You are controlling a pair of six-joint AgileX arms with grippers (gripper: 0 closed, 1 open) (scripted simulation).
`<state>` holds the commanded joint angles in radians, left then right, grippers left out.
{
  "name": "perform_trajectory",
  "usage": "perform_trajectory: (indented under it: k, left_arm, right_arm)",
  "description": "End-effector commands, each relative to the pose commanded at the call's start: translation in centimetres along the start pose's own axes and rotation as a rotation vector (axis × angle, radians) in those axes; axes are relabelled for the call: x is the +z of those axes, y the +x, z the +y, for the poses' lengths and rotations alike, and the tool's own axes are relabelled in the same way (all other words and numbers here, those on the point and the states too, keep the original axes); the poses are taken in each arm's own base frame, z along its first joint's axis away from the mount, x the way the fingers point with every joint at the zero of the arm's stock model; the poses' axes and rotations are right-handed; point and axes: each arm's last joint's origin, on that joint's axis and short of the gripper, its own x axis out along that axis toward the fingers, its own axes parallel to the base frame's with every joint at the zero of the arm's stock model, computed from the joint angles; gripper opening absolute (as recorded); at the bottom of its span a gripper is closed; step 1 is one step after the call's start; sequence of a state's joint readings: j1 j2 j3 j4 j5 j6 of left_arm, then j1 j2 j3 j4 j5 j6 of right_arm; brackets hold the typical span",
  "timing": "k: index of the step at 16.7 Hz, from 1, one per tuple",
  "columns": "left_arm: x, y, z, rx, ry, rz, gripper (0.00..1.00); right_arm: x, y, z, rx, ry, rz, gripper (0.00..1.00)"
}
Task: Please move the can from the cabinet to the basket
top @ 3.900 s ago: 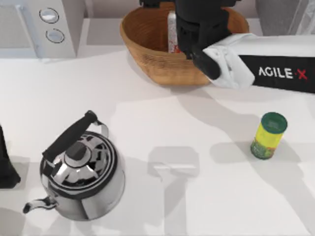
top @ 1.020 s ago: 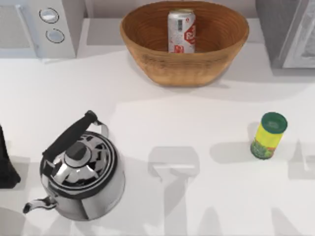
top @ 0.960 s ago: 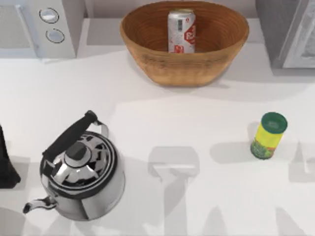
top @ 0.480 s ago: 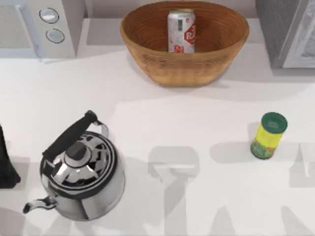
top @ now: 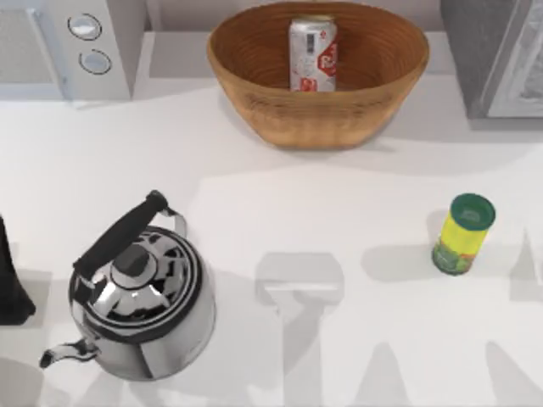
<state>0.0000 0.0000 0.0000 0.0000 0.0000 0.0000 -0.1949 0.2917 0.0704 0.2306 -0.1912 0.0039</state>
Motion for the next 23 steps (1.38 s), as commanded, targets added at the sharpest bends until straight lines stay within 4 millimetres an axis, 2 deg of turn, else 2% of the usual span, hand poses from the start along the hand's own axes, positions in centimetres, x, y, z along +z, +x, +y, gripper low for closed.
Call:
perform_trajectory:
  k: [4, 9, 13, 16, 19, 23]
  left_arm:
    - [0.0, 0.0, 0.0, 0.000, 0.000, 0.000, 1.00]
    - [0.0, 0.0, 0.0, 0.000, 0.000, 0.000, 1.00]
    - [0.0, 0.0, 0.0, 0.000, 0.000, 0.000, 1.00]
    - [0.0, 0.0, 0.0, 0.000, 0.000, 0.000, 1.00]
    - [0.0, 0.0, 0.0, 0.000, 0.000, 0.000, 1.00]
    - [0.0, 0.0, 0.0, 0.000, 0.000, 0.000, 1.00]
  right_arm:
    - [1.3, 2.2, -2.9, -0.002, 0.001, 0.009, 1.00]
    - [1.3, 4.3, -8.6, -0.001, 0.003, 0.012, 1.00]
    - [0.0, 4.5, -13.4, 0.000, 0.003, 0.012, 1.00]
    - [-1.2, 3.9, -16.3, 0.001, 0.005, 0.012, 1.00]
    - [-2.0, 3.3, -17.9, 0.003, 0.004, 0.011, 1.00]
    - [-2.2, 3.2, -18.2, 0.004, 0.003, 0.010, 1.00]
